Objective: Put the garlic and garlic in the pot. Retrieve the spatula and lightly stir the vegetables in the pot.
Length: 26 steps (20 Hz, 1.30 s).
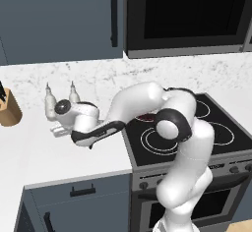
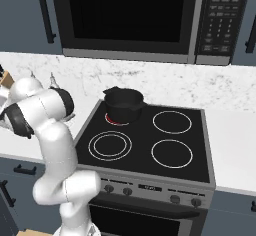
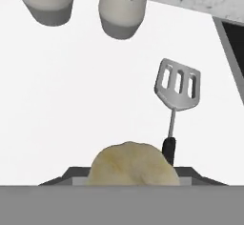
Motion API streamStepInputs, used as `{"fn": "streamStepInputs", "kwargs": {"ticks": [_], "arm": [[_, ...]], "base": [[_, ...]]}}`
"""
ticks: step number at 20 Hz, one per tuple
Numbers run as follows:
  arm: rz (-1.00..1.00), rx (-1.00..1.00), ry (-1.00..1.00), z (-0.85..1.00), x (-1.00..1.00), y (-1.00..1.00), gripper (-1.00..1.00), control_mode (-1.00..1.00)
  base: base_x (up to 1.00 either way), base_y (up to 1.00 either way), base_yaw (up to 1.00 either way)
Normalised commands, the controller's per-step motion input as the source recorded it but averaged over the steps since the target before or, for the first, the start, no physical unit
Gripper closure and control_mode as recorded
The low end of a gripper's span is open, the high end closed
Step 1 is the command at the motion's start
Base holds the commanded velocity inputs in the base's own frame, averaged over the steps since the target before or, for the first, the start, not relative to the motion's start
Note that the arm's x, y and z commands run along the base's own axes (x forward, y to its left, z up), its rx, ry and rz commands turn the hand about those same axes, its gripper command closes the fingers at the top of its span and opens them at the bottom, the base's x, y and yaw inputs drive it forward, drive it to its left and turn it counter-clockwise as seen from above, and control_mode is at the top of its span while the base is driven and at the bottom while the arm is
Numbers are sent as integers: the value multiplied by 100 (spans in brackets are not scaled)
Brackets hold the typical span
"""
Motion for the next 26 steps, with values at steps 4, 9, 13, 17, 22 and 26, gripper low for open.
{"fn": "streamStepInputs", "kwargs": {"ticks": [4,9,13,17,22,26], "arm": [[15,-5,-28,100,-22,-100,100,-100],[14,-1,-14,93,0,-100,100,-100],[10,0,-10,84,0,-100,100,-100],[4,0,-3,66,11,-100,100,-100],[0,0,14,20,36,-100,100,-100],[-2,0,18,-14,41,-100,100,-100]], "base": [[0,0,0],[0,0,0],[0,0,0],[0,0,0],[0,0,0],[0,0,0]]}}
